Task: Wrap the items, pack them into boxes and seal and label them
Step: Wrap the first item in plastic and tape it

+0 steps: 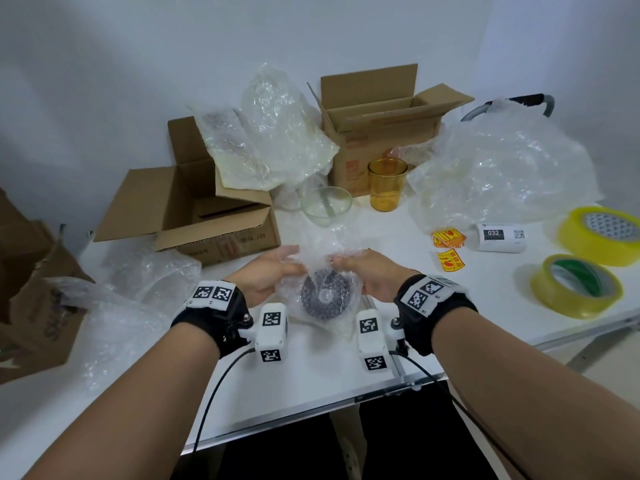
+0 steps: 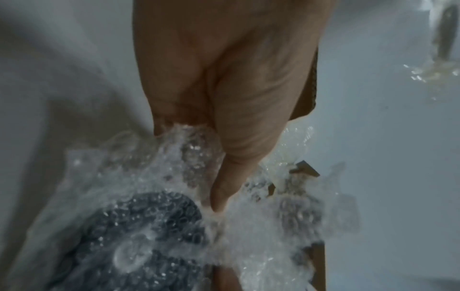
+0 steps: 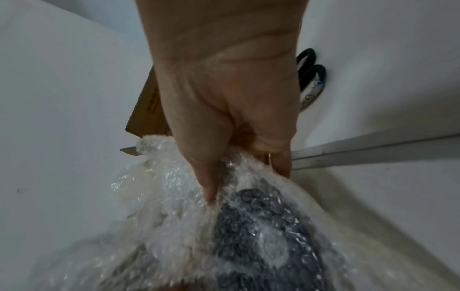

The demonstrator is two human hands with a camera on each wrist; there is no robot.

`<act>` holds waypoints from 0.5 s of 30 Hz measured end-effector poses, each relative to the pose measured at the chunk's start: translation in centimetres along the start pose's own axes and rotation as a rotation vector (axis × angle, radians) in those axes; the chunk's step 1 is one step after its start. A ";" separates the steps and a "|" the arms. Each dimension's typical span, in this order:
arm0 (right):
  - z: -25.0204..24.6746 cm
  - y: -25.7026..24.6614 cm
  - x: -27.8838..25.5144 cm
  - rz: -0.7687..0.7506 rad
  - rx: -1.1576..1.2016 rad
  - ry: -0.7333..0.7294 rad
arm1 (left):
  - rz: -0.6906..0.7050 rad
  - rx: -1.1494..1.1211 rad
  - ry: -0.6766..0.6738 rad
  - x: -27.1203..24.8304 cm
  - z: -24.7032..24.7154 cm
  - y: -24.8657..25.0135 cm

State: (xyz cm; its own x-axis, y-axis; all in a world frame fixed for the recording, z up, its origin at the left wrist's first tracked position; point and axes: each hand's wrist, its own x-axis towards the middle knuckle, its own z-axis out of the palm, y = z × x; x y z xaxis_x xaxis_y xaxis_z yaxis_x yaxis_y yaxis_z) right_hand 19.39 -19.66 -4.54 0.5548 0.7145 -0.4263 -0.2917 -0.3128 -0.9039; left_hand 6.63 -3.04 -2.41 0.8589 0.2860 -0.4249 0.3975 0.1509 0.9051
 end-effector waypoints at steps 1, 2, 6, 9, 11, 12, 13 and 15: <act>0.1 -0.2 -0.3 -0.017 0.001 -0.006 | 0.005 0.020 -0.014 0.0 0.2 0.1; 0.1 -0.2 -0.5 -0.032 -0.005 -0.005 | 0.008 0.027 0.002 0.3 0.0 -0.2; -0.2 -0.1 -0.6 -0.094 0.016 0.027 | -0.018 -0.073 0.056 0.9 -0.5 -0.8; -0.6 0.0 -0.9 -0.146 0.062 0.011 | 0.002 -0.125 0.069 0.5 -0.8 -1.0; -0.7 0.1 -1.1 -0.155 0.051 0.035 | 0.008 -0.090 0.095 0.4 -0.8 -1.1; -0.7 0.1 -1.1 -0.155 0.029 0.046 | -0.004 -0.065 0.124 0.4 -0.9 -1.1; -0.6 0.1 -1.1 -0.158 -0.007 0.058 | -0.012 -0.054 0.135 0.5 -0.8 -1.1; -0.4 -0.4 -1.2 -0.148 -0.139 0.076 | -0.011 -0.021 0.149 0.8 -0.7 -1.2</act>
State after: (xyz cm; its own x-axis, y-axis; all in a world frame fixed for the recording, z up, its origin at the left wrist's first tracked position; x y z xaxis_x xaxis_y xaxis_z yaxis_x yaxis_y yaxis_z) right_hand 19.11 -20.63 -3.71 0.6421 0.7115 -0.2856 -0.0957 -0.2952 -0.9506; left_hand 6.57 -2.30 -3.80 0.7964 0.4216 -0.4336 0.3984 0.1736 0.9006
